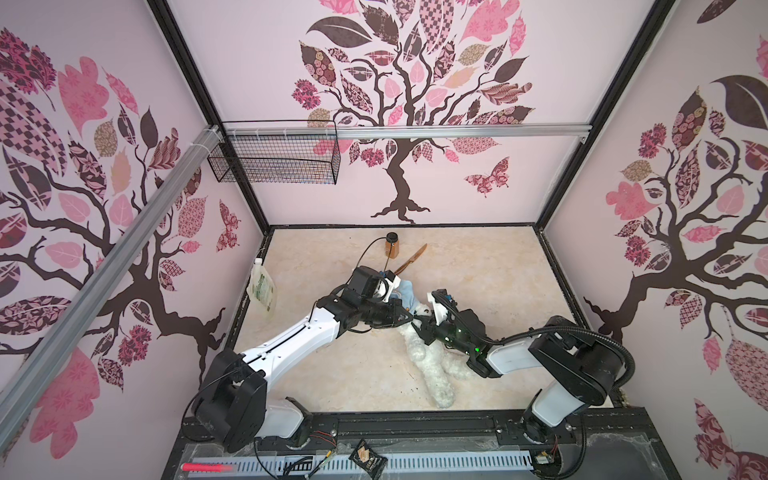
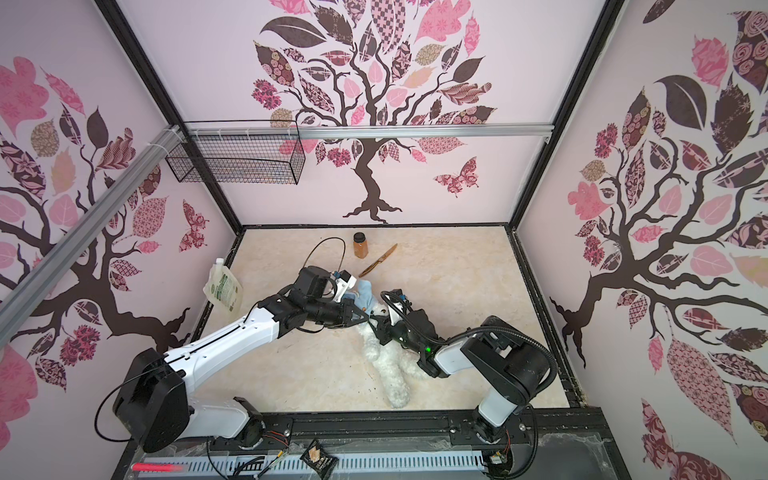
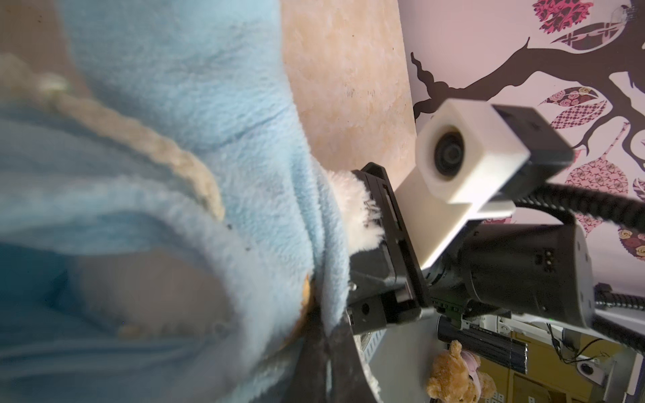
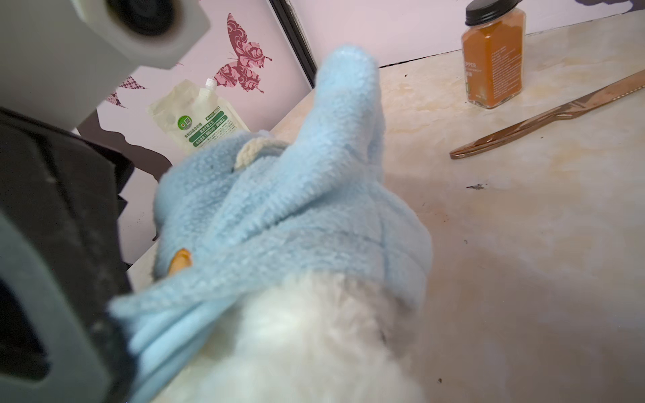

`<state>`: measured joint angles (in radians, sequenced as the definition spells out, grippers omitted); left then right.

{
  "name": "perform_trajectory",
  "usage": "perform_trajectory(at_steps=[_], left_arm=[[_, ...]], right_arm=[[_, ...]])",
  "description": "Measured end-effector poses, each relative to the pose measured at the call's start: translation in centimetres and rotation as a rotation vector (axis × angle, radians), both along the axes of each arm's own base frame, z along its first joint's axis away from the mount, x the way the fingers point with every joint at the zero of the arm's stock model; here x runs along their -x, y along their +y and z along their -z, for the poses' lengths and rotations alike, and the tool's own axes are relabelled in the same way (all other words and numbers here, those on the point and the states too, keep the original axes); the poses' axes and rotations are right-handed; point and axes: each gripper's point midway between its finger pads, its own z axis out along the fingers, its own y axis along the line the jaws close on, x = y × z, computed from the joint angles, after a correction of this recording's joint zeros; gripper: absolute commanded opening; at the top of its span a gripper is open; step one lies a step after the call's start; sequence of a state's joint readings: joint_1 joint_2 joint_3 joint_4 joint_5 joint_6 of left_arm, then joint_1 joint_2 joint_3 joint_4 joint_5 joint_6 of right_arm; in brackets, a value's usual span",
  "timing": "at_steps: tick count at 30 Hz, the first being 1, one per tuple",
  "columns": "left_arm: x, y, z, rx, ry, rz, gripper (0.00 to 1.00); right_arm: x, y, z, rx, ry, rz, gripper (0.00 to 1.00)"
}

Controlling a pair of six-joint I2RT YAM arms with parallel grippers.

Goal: Dress the teddy bear

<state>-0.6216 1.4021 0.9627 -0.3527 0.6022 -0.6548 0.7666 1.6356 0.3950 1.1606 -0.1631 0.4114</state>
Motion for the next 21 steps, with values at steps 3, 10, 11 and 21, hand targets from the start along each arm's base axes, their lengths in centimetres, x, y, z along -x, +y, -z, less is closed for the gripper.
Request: perform_trajectory(at_steps=[3, 10, 11, 21], left_arm=[[-0.8, -0.5, 0.2, -0.004, 0.011, -0.008, 0.06], [-1.6, -1.7, 0.1, 0.018, 0.019, -0.006, 0.1], [-1.6, -1.9, 0.0, 0.025, 0.015, -0.003, 0.1], [-1.5, -3.3, -0.9, 0.086, -0.005, 0.037, 0.3]], right_arm=[[0.5, 0.0, 0.0, -0.011, -0.021, -0.017, 0.31], [1.1, 0.2, 0.2, -0.025, -0.046, -0.049, 0.32], [1.1, 0.3, 0.2, -0.026, -0.05, -0.052, 0.32], [1.0, 0.6, 0.4, -0.035, -0.065, -0.061, 0.33]])
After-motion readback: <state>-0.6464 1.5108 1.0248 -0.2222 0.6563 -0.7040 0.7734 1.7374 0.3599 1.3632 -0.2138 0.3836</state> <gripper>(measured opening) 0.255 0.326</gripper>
